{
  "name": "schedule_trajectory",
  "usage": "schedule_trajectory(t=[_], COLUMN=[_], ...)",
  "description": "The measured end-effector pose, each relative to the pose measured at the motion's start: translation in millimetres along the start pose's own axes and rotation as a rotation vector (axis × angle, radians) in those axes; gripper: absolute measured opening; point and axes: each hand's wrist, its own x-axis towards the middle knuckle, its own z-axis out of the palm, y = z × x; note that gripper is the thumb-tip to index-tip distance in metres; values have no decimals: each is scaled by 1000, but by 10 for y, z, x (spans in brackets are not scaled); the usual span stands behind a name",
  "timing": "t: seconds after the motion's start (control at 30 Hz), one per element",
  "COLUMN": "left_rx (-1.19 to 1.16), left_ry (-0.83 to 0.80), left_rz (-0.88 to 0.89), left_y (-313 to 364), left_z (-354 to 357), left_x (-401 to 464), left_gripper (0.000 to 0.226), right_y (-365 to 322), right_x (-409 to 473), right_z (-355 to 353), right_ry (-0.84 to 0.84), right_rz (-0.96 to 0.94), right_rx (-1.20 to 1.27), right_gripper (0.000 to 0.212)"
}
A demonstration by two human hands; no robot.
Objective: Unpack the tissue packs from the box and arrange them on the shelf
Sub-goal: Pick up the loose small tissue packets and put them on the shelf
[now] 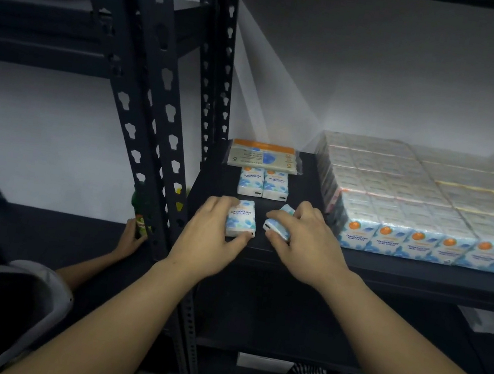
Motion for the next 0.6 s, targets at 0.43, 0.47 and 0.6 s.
schedule_trajectory(t=[0.43,0.47,0.6], left_rx=[-8,-13,-15], left_ry=[-16,-16,-16], left_rz=[4,9,19], left_y=[-22,-25,-38], left_z=[17,17,12], left_x=[16,14,14], left_gripper=[51,51,53], right_y=[-6,-4,5], right_x=[-161,-176,-213], right_z=[-60,-59,-21], right_ry=[211,224,265], right_rz=[115,147,196], right_rx=[305,351,395], right_gripper=[13,13,12])
